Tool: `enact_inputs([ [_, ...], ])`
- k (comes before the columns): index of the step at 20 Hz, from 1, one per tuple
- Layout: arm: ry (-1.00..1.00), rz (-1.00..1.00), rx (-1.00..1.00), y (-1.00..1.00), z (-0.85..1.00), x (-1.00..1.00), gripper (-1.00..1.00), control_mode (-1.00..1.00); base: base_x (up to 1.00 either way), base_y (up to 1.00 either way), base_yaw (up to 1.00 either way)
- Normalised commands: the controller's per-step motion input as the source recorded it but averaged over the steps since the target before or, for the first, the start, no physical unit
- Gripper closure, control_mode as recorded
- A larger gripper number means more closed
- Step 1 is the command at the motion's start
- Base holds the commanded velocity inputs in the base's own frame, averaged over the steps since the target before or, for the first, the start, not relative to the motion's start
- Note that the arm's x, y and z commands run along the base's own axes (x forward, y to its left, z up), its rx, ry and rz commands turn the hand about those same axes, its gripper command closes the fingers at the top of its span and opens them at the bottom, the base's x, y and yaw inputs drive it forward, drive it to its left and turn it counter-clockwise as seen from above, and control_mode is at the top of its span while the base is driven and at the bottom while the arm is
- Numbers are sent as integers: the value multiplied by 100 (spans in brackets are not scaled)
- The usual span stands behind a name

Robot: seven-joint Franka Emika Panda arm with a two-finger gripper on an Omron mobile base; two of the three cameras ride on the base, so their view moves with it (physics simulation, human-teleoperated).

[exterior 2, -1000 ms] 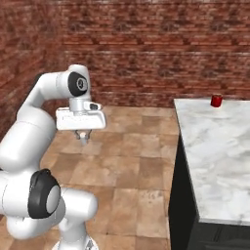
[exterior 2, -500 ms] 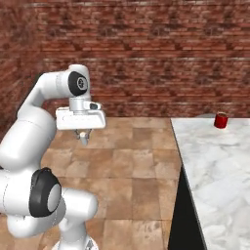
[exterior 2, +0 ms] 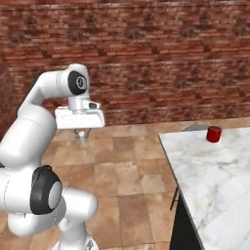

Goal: Pick up the marshmallow and place it in the cup of hot chocolate on the dining counter.

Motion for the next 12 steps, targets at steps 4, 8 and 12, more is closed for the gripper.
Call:
enact_inputs([
  [4,0,0,0,0,0,0,100,100,57,4,-37],
  [8,0,0,0,0,0,0,100,100,38,-4,-41],
  [12,0,0,0,0,0,0,100,100,36,-4,-43],
])
